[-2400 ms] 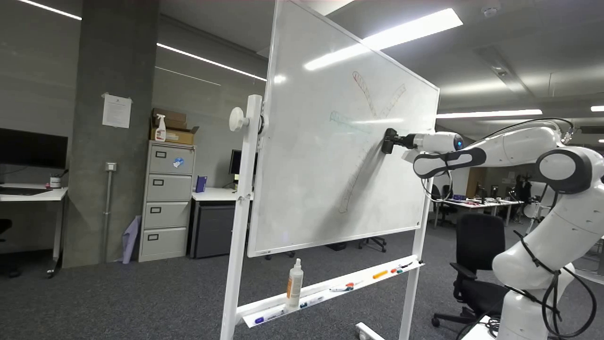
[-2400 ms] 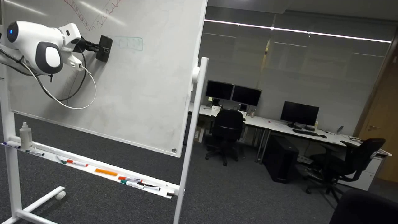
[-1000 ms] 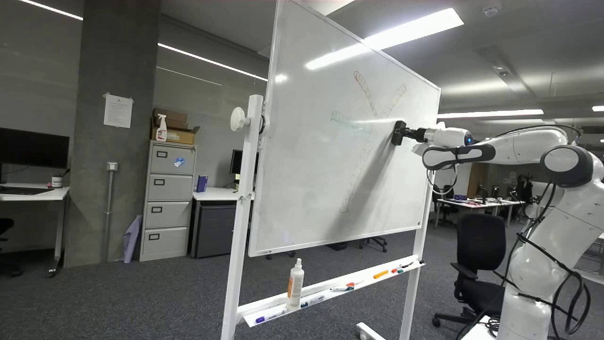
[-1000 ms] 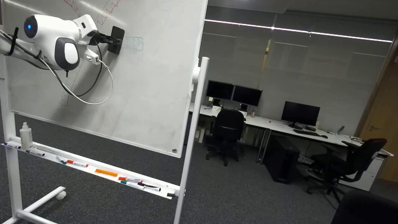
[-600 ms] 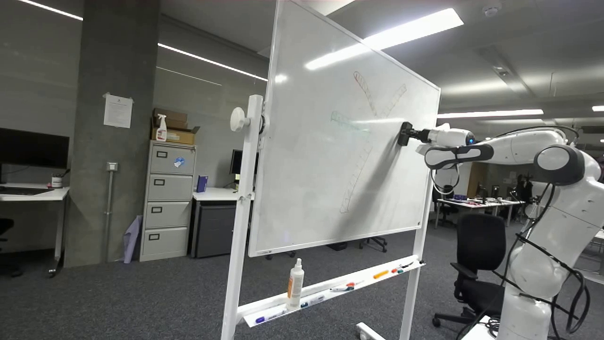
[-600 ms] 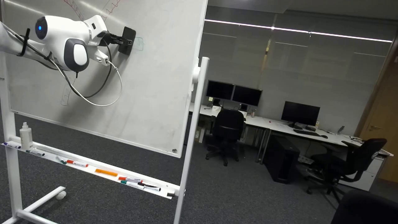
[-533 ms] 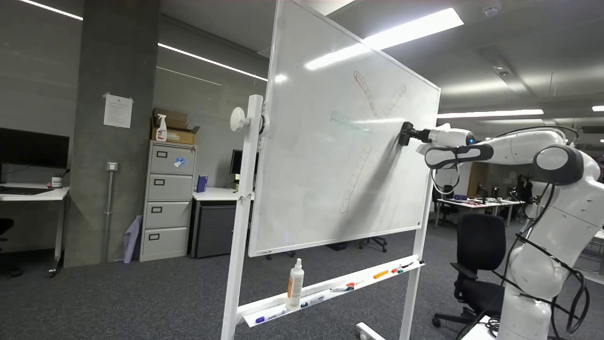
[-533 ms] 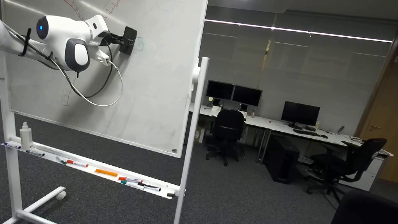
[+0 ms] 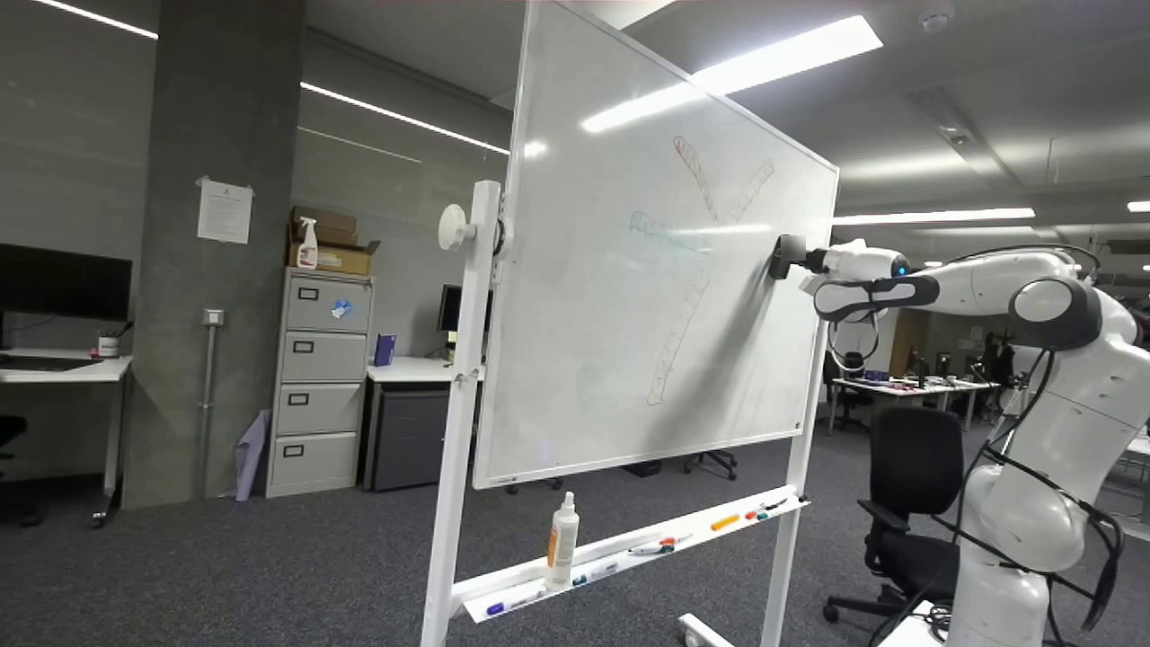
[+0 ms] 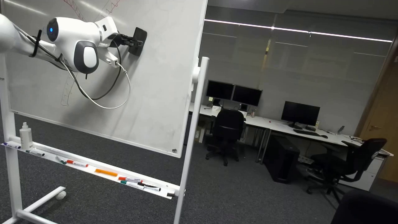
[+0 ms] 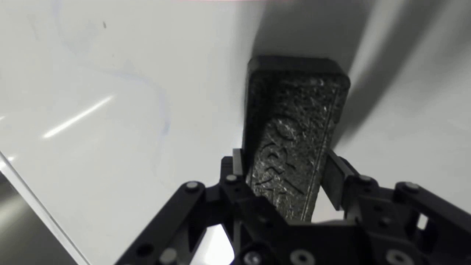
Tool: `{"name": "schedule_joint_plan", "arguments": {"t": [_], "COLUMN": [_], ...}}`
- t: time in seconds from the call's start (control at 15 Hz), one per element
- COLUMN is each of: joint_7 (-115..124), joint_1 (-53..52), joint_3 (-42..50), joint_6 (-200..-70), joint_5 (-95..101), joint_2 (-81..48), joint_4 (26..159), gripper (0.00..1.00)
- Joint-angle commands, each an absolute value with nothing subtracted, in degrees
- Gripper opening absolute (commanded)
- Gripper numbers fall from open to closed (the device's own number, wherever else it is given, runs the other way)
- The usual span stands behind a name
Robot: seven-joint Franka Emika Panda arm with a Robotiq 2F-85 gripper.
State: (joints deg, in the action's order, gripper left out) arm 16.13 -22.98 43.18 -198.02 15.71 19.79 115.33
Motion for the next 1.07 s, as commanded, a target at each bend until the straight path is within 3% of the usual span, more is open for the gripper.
{"name": "schedule_joint_plan", "arguments": {"t": [0.0,0.53,1.0], "joint_7": [16.14,15.93,15.25], "joint_1": [-27.28,-34.86,-32.83], "joint_3": [49.27,55.33,47.42], "joint_6": [-198.02,-198.07,-198.11], "joint_5": [15.71,16.02,16.11], "joint_2": [17.35,17.15,17.72], "joint_4": [111.62,110.60,113.69], "gripper": [0.30,0.30,0.30]}}
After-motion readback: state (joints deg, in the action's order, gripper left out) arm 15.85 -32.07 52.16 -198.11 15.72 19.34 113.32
